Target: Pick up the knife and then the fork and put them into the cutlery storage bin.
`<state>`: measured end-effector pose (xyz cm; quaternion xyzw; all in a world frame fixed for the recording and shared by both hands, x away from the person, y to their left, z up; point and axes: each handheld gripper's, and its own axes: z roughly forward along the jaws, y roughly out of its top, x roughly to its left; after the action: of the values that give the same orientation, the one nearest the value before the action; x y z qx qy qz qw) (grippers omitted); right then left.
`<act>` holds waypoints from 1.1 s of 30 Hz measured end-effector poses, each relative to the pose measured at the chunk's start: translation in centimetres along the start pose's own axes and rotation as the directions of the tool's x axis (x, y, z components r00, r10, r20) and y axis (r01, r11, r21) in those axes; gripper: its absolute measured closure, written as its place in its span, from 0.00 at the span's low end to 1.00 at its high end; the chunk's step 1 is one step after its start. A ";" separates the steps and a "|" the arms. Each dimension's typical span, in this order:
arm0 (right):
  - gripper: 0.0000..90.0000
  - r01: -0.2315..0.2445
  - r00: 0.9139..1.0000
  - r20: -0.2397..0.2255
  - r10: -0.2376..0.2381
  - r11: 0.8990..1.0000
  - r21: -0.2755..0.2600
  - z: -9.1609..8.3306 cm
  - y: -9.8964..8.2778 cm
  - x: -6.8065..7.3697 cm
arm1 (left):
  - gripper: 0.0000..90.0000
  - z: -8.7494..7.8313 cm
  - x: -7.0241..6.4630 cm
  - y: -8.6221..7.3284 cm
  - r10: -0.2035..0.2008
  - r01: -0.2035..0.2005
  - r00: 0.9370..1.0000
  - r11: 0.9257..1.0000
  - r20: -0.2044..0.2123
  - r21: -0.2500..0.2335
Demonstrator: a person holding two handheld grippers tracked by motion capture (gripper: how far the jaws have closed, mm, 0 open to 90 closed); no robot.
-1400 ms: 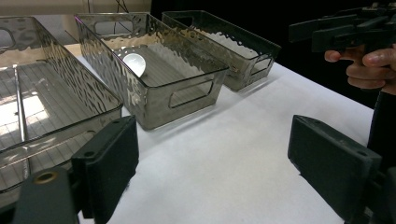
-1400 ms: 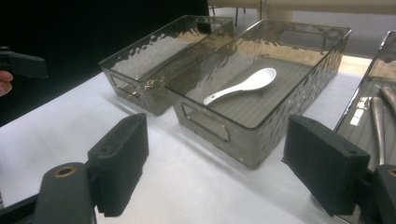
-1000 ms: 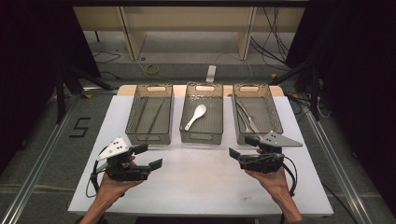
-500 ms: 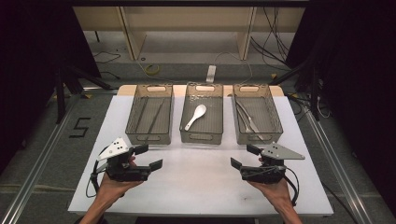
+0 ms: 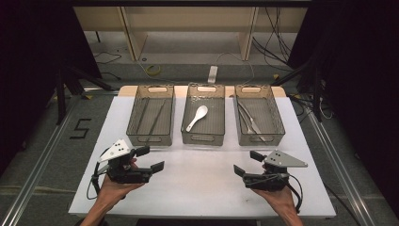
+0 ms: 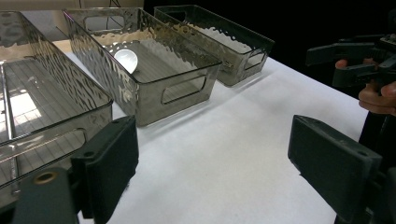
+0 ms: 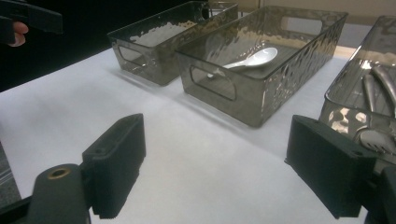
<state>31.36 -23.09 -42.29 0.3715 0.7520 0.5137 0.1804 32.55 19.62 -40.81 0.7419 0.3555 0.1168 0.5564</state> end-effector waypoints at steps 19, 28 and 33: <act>0.22 -0.031 0.999 0.007 0.031 0.999 0.024 -0.7 -1.5 -0.1 | 0.17 0.1 -0.2 -0.1 0.007 -0.007 1.000 1.000 0.007 0.009; 0.23 -0.038 0.999 0.030 0.037 0.999 0.032 -1.1 -2.2 -0.1 | 0.17 0.1 -0.3 -0.1 0.013 -0.013 1.000 1.000 0.011 0.008; 0.22 -0.038 0.999 0.034 0.036 0.998 0.046 -1.1 -2.5 -0.2 | 0.17 0.1 -0.3 -0.1 0.010 -0.010 1.000 1.000 0.013 0.010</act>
<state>29.83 -24.40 -44.14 0.3980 0.7537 0.4931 0.1745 32.40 19.36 -40.89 0.7473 0.3487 0.1130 0.5542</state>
